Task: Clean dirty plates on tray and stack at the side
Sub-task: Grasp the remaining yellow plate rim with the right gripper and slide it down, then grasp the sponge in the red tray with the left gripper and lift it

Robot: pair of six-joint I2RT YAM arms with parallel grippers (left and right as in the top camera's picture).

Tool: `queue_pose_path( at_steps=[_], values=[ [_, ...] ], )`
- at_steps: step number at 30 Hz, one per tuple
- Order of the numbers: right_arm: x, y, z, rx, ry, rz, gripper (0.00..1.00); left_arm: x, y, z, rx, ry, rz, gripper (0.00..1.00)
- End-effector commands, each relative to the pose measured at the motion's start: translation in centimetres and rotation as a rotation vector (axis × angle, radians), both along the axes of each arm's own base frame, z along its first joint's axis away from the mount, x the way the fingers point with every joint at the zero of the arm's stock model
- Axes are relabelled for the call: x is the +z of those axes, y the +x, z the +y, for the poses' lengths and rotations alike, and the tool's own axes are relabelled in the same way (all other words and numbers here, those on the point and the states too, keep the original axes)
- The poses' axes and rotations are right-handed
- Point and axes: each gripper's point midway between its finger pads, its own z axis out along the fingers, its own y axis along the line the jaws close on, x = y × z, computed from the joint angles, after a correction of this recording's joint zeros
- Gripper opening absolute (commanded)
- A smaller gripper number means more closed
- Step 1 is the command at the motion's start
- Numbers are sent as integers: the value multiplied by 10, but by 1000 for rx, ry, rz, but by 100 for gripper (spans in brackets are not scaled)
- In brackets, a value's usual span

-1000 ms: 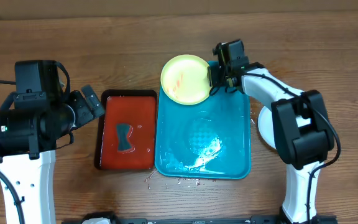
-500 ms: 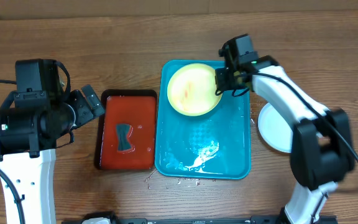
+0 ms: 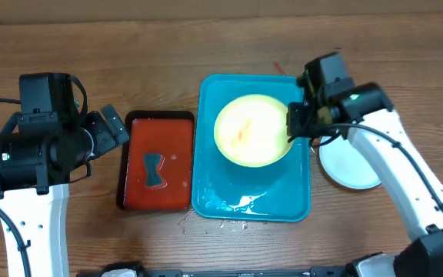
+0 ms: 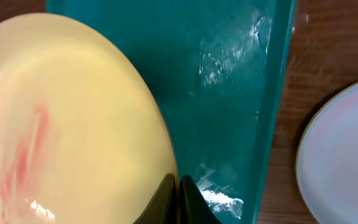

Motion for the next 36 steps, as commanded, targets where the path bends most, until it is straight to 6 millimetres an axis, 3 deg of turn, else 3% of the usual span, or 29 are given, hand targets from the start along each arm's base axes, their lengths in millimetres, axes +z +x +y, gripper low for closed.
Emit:
queue_pose_path(
  at_steps=[1, 4, 7, 12, 13, 15, 16, 20, 23, 26, 29, 33, 36],
  values=[
    [-55, -11, -1, -81, 0, 63, 4, 5, 2, 2, -6, 15, -14, 100],
    [-90, -4, 1, -67, 26, -17, 4, 5, 2, 2, -6, 15, -14, 100],
    [-112, -6, 1, -21, 28, -72, 4, 5, 2, 1, -7, 12, -15, 100],
    [-116, -18, -1, 68, -7, -54, 5, 5, 2, 0, -10, 5, -15, 100],
    [-112, -20, -1, 86, -12, -51, 10, 5, 2, -2, -14, -3, -16, 100],
    [-100, -21, -2, 118, -23, -56, 30, 4, 1, -6, -27, -27, -11, 100],
    [-89, -21, -2, 127, -24, -65, 33, 3, -1, -10, -35, -44, -2, 100],
    [-44, -19, -1, 126, -3, -131, 33, 1, 1, -31, -162, -119, -6, 98],
    [-4, -24, 6, 144, 65, -205, 33, -11, 4, -40, -280, -107, 28, 94],
    [28, -34, 16, 176, 151, -274, 33, -40, 4, -46, -324, -99, 112, 89],
    [47, -41, 17, 179, 189, -314, 34, -84, 4, -45, -298, -82, 223, 83],
    [52, -50, 20, 188, 222, -305, 33, -148, 8, -45, -229, -112, 324, 76],
    [46, -54, 18, 174, 219, -266, 32, -193, 14, -46, -211, -124, 379, 62]
  ],
)
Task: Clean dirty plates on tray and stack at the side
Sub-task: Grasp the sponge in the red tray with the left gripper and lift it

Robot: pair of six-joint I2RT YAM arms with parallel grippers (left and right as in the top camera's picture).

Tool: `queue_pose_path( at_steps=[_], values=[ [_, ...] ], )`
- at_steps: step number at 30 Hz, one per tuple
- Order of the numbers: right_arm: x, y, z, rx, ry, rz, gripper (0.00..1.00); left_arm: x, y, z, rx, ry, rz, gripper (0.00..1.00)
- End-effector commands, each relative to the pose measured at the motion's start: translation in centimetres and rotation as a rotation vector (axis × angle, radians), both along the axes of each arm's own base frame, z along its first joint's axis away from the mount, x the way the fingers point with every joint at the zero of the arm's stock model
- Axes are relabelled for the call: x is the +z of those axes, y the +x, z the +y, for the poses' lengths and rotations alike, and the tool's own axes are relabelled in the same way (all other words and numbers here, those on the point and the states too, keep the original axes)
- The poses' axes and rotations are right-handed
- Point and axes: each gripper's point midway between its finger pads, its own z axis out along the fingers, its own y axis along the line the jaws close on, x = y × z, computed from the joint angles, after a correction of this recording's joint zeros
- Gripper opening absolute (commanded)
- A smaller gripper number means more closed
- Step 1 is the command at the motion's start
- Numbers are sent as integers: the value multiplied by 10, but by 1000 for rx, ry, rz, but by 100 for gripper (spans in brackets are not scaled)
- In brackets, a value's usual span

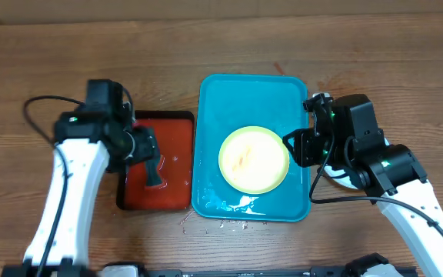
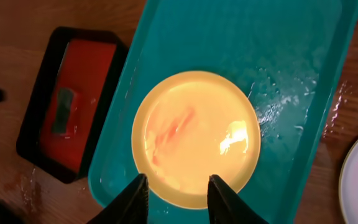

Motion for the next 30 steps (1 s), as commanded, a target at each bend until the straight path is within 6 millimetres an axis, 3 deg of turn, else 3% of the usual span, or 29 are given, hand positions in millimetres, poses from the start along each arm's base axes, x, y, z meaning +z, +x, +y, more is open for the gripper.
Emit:
queue_pose_path(
  at_steps=[1, 5, 10, 12, 14, 18, 21, 25, 26, 30],
  values=[
    [4, -3, 6, 11, 26, 18, 31, -42, -6, -1, 29, -1, 95, 57],
    [2, -3, 6, 11, 24, 22, 31, -79, -9, -8, 8, 13, 188, 50],
    [3, -3, 6, 11, 25, 21, 31, -117, -22, -2, 73, 140, 327, 22],
    [2, -3, 6, 11, 24, 22, 31, -129, -25, -5, 90, 138, 364, 6],
    [2, -3, 6, 11, 24, 22, 31, -134, -28, -10, 93, 119, 387, 4],
    [2, -3, 6, 11, 24, 22, 31, -123, -24, -13, 94, 99, 369, 4],
    [2, -4, 6, 11, 24, 23, 30, -98, -14, -15, 86, 88, 307, 7],
    [2, -3, 5, 9, 21, 22, 30, -72, -1, -15, 59, 79, 204, 46],
    [2, -3, 5, 9, 22, 21, 30, -69, 1, -14, 52, 87, 187, 52],
    [2, -3, 5, 9, 21, 22, 30, -75, 11, -7, -15, 134, 137, 54]
  ],
)
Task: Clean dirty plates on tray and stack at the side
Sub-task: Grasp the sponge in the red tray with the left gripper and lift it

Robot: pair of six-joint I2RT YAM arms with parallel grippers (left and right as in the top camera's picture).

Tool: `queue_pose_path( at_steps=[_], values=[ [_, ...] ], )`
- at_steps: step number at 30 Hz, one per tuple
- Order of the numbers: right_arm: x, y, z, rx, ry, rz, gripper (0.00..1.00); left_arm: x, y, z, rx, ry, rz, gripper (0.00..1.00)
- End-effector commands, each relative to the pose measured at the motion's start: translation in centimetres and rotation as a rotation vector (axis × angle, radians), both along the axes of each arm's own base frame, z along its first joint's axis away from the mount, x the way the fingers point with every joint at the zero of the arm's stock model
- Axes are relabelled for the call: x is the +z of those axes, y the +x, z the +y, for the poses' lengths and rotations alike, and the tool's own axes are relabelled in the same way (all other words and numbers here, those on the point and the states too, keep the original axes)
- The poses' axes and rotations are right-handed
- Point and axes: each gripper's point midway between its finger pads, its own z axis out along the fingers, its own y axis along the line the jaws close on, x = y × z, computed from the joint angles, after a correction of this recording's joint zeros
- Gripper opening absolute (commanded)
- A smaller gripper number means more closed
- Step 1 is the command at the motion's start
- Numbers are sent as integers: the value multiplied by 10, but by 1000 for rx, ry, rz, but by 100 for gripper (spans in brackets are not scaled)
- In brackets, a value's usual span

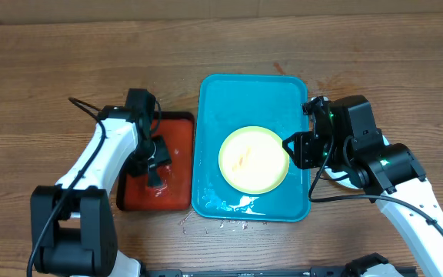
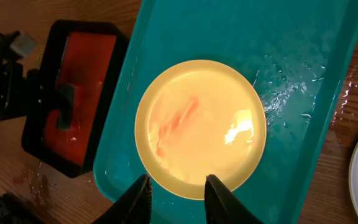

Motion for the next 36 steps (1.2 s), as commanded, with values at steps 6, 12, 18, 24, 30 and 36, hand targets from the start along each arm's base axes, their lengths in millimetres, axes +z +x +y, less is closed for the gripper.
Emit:
queue_pose_path(
  at_steps=[6, 12, 18, 24, 30, 36],
  values=[
    [5, 1, 4, 10, 9, -12, 29, -44, 14, 2, -117, 29, -45, 30],
    [5, 1, 4, 10, 9, -11, 29, -49, 12, -15, -112, -74, 1, 4],
    [5, 0, 3, 10, 8, -8, 28, -7, 40, -25, -110, -119, -45, 18],
    [4, -1, 3, 10, 6, -3, 28, 13, 32, -24, -138, -113, 10, 46],
    [4, 0, 3, 10, 6, -4, 28, 2, 3, -14, -137, -66, 115, 43],
    [4, -1, 3, 10, 6, -3, 28, -32, -20, -10, -138, -56, 148, 38]
  ],
)
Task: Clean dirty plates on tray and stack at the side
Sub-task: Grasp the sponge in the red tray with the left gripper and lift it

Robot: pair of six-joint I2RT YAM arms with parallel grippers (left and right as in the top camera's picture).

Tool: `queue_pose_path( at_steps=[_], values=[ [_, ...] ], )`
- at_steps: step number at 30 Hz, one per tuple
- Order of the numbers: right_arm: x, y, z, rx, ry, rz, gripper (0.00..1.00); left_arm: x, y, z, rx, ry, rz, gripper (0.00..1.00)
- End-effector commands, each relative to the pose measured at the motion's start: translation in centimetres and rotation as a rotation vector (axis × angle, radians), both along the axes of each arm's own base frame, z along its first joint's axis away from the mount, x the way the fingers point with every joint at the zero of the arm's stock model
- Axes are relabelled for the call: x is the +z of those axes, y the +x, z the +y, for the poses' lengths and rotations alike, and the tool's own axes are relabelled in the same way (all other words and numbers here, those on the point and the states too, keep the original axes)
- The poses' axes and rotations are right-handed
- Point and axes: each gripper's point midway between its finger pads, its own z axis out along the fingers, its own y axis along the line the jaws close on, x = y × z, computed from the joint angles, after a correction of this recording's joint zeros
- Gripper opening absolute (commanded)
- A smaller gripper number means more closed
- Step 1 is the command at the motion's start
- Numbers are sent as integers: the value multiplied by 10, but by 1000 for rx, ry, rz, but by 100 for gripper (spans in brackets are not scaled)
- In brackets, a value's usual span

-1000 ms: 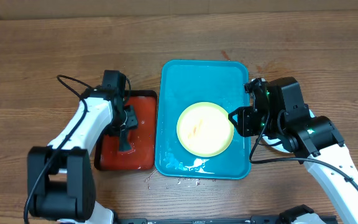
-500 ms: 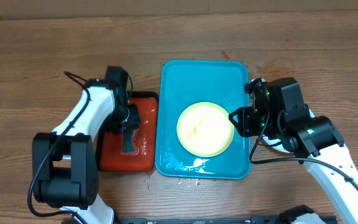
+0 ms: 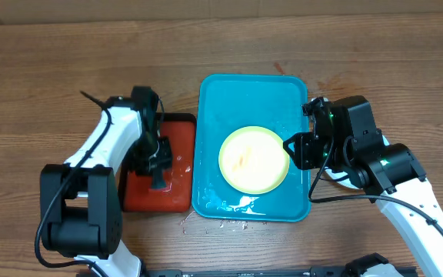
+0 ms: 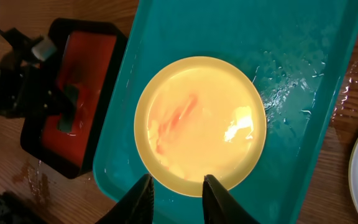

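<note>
A yellow plate [image 3: 254, 159] with a red smear [image 4: 178, 118] lies flat in the wet teal tray [image 3: 214, 100]. My right gripper [image 4: 175, 185] hangs open above the plate's near rim, touching nothing. A dark sponge [image 4: 68, 117] lies in the red tray [image 3: 175, 192]. My left gripper [image 3: 155, 163] is down at the sponge, its fingers around the sponge's top. How its jaws stand is hidden by the wrist. A white plate sits on the table right of the teal tray, mostly under my right arm.
The red tray has a black rim [image 4: 86, 26] and stands close against the teal tray's left side. Water drops lie on the wood in front of both trays [image 3: 206, 223]. The left arm's cable [image 3: 91, 98] loops over the table.
My left gripper has moved a little to the right and down onto the sponge in the red tray. The right gripper and the yellow plate stay as they were.
At first my right gripper was shut on the yellow plate's rim over the teal tray, the left arm back at the left. Then the plate lay flat, the right gripper open above it. The left gripper stood over the red tray, then at the sponge.
</note>
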Motion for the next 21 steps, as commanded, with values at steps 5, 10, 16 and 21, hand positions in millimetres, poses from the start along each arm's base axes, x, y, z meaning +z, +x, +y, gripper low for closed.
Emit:
queue_pose_path(
  at_steps=[5, 10, 16, 21],
  values=[
    [2, 8, -9, -58, -45, -22, 20, -39, -6, 4, -32, 27, -51, 4],
    [-7, 20, -54, -382, -169, 1, 29, -32, 1, 4, -28, 28, -68, 4],
    [-18, 31, -61, -401, -213, 4, 43, 22, 22, 3, -35, 27, -127, 4],
    [-50, 38, -35, -187, -223, 62, 45, 80, 44, -1, -40, 16, -262, 4]
  ],
)
